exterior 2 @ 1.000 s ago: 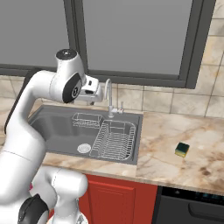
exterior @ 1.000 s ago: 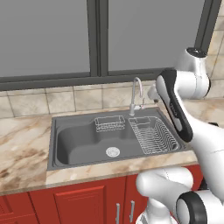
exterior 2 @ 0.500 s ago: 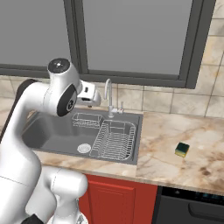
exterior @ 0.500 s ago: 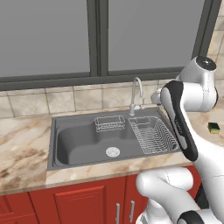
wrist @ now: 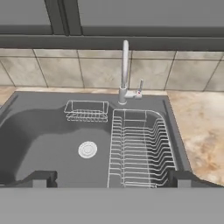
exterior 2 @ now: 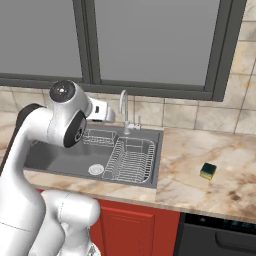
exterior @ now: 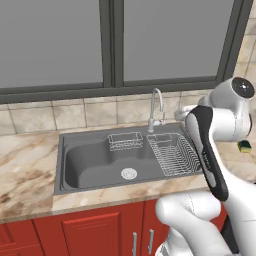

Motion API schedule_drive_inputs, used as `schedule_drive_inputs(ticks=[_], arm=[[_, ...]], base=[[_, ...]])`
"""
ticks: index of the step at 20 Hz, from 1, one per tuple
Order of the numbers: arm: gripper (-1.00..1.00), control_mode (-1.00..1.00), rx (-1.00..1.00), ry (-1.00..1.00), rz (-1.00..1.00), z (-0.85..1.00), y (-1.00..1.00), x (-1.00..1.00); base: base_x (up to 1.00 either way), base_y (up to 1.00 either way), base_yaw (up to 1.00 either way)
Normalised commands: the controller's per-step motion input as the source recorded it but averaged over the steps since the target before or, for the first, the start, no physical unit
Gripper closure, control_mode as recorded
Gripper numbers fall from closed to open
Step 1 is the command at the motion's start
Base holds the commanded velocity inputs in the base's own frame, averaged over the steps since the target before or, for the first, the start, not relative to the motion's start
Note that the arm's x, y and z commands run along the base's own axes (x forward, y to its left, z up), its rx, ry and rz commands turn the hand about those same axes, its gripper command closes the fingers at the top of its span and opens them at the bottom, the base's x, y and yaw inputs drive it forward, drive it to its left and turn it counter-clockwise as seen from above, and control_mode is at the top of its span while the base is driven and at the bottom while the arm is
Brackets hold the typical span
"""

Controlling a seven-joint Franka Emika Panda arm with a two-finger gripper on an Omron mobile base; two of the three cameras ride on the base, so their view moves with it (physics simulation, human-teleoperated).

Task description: Soak the sponge with water for a few seconds and then drop it inside the sink.

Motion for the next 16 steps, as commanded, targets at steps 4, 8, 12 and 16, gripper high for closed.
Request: schedule_drive_inputs(ticks=[4,8,12,16], arm=[[-1.0,-1.0,0.0,-0.19,0.0,0.0,-0.19,-0.07],[-1.0,-1.0,0.0,-0.17,0.01,0.0,-0.13,-0.03],[-1.0,-1.0,0.0,-0.14,0.05,0.0,-0.18,0.01],[-1.0,-1.0,0.0,-0.09,0.09,0.0,-0.12,0.01]], base=[[0.0,0.0,0.0],[0.0,0.0,0.0],[0.0,0.0,0.0],[0.0,0.0,0.0]])
